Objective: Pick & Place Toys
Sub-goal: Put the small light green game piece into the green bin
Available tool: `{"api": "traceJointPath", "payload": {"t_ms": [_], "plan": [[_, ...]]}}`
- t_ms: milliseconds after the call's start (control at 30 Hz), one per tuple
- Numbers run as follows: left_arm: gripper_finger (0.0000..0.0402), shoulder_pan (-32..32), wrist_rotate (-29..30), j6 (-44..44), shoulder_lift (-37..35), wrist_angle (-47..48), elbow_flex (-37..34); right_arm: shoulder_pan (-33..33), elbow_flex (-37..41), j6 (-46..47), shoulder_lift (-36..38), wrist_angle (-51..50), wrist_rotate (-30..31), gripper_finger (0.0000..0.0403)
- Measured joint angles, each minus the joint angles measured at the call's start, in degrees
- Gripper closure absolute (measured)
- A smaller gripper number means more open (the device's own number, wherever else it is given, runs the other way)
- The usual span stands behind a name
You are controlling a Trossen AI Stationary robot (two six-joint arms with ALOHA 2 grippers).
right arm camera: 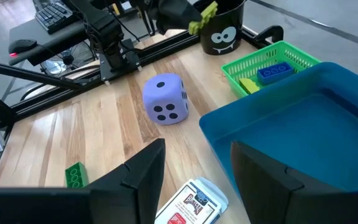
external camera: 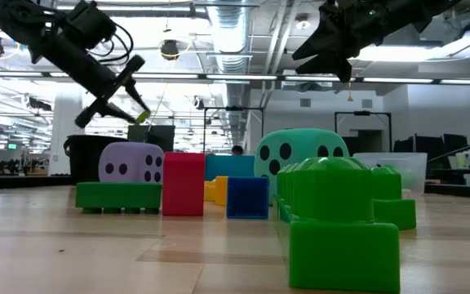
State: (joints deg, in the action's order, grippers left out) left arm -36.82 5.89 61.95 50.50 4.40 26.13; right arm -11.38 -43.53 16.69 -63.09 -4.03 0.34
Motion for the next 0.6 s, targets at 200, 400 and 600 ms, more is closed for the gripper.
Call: {"api": "traceJointPath", "payload": {"t_ms": [200, 400, 600], "plan": [[0.0271, 0.00, -2.94, -0.02, 0.00, -7.14, 0.00, 0.00, 0.00, -0.01, 0.00, 0.00, 0.00, 0.0223], [0.0272, 0.00, -3.28, 0.00, 0.00, -10.85, 0.00, 0.00, 0.00, 0.04, 0.00, 0.00, 0.00, 0.0223], [0.0271, 0.00, -3.26, 0.00, 0.01, -11.17, 0.00, 0.00, 0.00, 0.43, 0.00, 0.01, -0.02, 0.0223]]}}
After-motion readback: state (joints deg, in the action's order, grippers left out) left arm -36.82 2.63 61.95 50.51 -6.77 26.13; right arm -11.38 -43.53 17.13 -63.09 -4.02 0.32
